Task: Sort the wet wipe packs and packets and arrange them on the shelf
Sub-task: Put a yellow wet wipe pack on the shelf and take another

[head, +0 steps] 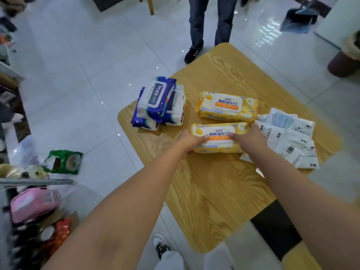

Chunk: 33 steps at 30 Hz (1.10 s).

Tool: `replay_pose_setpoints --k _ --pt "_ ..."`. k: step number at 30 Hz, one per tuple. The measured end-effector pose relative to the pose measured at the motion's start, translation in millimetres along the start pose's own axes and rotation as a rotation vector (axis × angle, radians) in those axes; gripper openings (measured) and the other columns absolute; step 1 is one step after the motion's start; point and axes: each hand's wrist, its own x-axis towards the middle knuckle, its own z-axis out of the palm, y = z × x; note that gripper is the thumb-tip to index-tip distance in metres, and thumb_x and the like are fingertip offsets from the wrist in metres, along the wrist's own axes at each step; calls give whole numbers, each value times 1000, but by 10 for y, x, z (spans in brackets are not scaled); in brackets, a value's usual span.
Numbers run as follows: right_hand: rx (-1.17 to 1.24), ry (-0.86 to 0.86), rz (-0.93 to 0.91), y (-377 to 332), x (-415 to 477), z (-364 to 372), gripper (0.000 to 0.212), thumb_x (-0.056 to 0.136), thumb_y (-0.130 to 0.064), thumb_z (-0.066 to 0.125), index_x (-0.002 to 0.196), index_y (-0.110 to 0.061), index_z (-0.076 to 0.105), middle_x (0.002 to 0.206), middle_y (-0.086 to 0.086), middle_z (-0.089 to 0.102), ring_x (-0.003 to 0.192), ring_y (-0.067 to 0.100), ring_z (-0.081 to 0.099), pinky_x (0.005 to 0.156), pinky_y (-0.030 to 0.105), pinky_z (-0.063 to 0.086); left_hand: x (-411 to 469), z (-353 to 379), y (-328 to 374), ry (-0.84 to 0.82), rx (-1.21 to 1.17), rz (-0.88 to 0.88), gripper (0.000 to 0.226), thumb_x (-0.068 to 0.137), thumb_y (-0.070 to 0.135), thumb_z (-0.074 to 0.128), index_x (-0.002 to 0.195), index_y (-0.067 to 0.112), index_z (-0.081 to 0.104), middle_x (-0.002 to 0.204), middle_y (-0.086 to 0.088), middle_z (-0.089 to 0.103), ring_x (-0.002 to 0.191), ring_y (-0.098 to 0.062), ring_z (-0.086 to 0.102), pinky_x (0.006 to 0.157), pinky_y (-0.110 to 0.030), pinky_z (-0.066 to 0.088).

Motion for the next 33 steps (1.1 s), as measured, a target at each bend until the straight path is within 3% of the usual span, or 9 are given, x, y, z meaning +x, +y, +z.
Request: replay_pose_setpoints --k 2,5,8,10,13,17,22,28,33 --pt "6 11 -38 -23 -106 -93 83 75 -48 79 142 -13 43 141 13 53 129 36 49 106 51 41 -122 -50 -19 -30 -12 4 54 81 36 79 123 15 51 118 -2 60 96 -18 60 67 -30 50" --pt "48 37 -110 -175 -324 -249 77 78 -42 78 141 -13 45 140 12 53 128 36 50 105 51 42 -332 -138 44 -83 -115 29 48 79 37 81 115 19 55 118 -2 66 105 -23 64 83 -40 54" --pt "173 77 -206 -467 -542 -431 71 79 -36 78 139 -15 47 139 10 54 124 32 53 103 52 44 -565 -312 219 -86 -306 108 71 72 36 85 130 18 47 119 -5 69 103 -27 68 80 -46 56" --pt "279 81 -263 -720 -714 -553 68 81 -35 77 139 -20 47 136 8 55 119 27 56 101 51 47 -769 -519 336 -41 -399 170 62 75 32 84 126 13 54 112 -7 73 96 -26 71 83 -46 59" --pt "389 23 -348 -1214 -1061 -678 71 80 -37 79 141 -24 44 127 6 57 107 24 60 96 47 52 -1202 -983 487 -12 -471 248 49 80 32 80 120 9 65 100 -7 77 87 -25 73 69 -40 61" --pt "499 -186 -371 -1977 -1620 -606 76 79 -47 78 141 -20 43 123 2 56 104 25 61 89 42 53 -1774 -1776 546 111 -555 351 46 84 32 75 120 5 64 100 -10 76 81 -23 74 65 -37 62" --pt "535 -504 -473 -2858 -2467 -160 40 86 -39 73 109 -8 64 98 12 74 84 28 74 71 42 62 -2596 -2805 282 352 -615 445 46 86 43 70 120 12 63 93 -4 76 70 -18 73 56 -30 58" --pt "458 -815 -688 -3602 -3770 779 36 87 -33 73 103 -2 67 93 15 74 76 27 74 63 39 63 -3720 -3892 -627 715 -736 474 48 84 48 71 119 17 59 97 -6 74 74 -22 71 59 -33 58" --pt "355 -1069 -793 -3920 -5166 1802 42 86 -31 74 110 2 65 104 20 72 85 33 72 62 40 62 -4850 -4573 -1762 1001 -852 438 50 83 45 74 120 14 57 101 -8 74 75 -22 71 54 -32 57"
